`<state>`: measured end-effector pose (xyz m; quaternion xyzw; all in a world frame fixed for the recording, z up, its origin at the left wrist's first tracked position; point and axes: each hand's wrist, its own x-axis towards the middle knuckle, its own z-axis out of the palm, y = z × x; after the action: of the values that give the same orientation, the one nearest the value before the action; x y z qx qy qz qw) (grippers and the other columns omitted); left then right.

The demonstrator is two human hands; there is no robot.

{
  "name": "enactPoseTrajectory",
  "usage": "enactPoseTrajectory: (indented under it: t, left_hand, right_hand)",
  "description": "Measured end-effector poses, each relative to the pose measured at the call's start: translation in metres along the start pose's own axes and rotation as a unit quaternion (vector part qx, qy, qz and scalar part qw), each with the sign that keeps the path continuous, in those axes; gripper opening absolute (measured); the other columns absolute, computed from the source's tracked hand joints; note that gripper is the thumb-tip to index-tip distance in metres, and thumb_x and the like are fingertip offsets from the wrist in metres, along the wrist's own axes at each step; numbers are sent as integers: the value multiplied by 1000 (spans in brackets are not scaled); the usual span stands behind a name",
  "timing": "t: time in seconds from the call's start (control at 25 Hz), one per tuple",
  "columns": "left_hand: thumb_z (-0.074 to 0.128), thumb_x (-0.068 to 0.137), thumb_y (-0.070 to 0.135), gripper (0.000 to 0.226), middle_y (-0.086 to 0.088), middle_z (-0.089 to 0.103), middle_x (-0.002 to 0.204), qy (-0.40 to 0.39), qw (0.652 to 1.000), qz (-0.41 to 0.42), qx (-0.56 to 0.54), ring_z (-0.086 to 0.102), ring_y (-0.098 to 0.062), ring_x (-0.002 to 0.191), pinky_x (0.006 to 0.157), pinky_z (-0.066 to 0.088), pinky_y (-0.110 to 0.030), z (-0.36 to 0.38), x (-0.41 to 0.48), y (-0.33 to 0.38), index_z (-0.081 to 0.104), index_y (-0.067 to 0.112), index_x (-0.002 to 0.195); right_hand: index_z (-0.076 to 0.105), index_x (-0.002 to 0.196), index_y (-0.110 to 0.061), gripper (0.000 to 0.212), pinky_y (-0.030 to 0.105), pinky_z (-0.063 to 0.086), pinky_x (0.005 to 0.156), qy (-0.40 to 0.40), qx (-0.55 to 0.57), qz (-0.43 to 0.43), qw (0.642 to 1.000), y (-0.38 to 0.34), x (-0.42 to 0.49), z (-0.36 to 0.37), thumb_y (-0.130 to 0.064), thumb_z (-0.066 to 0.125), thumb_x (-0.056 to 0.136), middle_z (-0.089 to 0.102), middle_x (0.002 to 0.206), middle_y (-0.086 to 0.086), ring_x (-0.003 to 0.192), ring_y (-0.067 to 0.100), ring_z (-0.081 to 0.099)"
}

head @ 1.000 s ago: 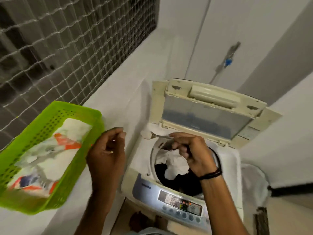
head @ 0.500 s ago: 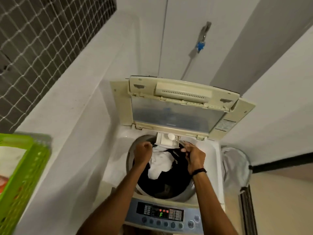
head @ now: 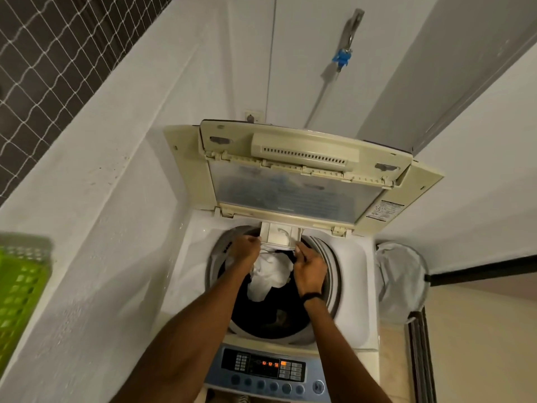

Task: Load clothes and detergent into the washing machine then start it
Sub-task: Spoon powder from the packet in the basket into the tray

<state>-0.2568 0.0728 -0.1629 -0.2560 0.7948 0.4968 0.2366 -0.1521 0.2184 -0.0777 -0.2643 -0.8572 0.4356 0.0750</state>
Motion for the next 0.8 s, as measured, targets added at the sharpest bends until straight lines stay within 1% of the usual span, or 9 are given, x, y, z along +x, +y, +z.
enactPoseTrajectory:
  t: [0.12,0.24,0.28,0.36,0.44,0.52,0.6,0.68,0.8]
  left_hand:
    - [68,85,28,26,-11,74,75,-3,1000,1,-4,72,-30,74,74,61,-44,-5,-14,10,65,20,61]
    - [69,85,27,19,-12,75,78,-4,1000,6,-4,72,-29,76,74,61,-42,-10,-21,15,68,18,67]
    - [69,84,25,17,-12,75,79,-3,1000,12,-5,73,-29,77,74,61,-41,-10,-23,15,69,19,69]
    - [68,84,21,17,-12,74,77,2,1000,19,-21,72,-30,75,72,62,-43,-14,-32,18,68,22,66]
    - [65,81,18,20,-12,73,72,-1,998,36,-44,69,-28,69,71,61,-45,-19,-39,17,68,23,62]
    - [63,76,20,17,-11,73,68,0,996,57,-73,66,-25,66,70,59,-45,-31,-59,26,70,23,60]
    - [64,78,19,14,-7,72,66,3,991,69,-115,67,-23,66,67,58,-38,-47,-83,34,75,18,69]
    - [65,79,19,12,-1,74,67,13,986,81,-143,71,-20,71,70,58,-32,-67,-107,41,77,18,76]
    - [66,78,21,14,5,75,71,33,979,106,-172,73,-16,76,69,59,-29,-104,-144,48,76,28,73]
  right_hand:
    - [75,113,-20,27,30,54,73,27,8,13,1000,-4,-4,-4,-11,58,93,74,83,3,74,19,66]
    - [78,93,-14,19,29,52,70,52,149,139,978,-13,-7,-13,-17,59,95,72,71,1,65,14,62]
    - [78,88,-12,20,31,51,66,57,212,197,956,-15,-7,-16,-16,59,95,72,70,3,61,15,59]
    - [77,90,-7,17,32,50,60,61,340,300,889,-20,-6,-22,-9,60,92,73,71,8,58,16,55]
    - [74,94,-5,16,24,47,50,49,420,353,835,-22,-9,-29,-4,58,91,72,71,9,53,12,50]
    - [70,100,-2,17,17,40,43,22,469,361,806,-28,-14,-36,-2,54,92,71,71,9,49,10,48]
    - [67,101,-2,18,14,38,41,-3,496,357,792,-37,-21,-41,-2,50,94,71,70,7,47,8,49]
    - [66,98,-3,19,14,38,41,-15,507,352,786,-46,-27,-45,-2,48,95,71,70,7,46,8,49]
    - [66,99,-4,18,14,36,40,-33,512,336,790,-66,-40,-48,-3,49,92,71,72,9,45,9,46]
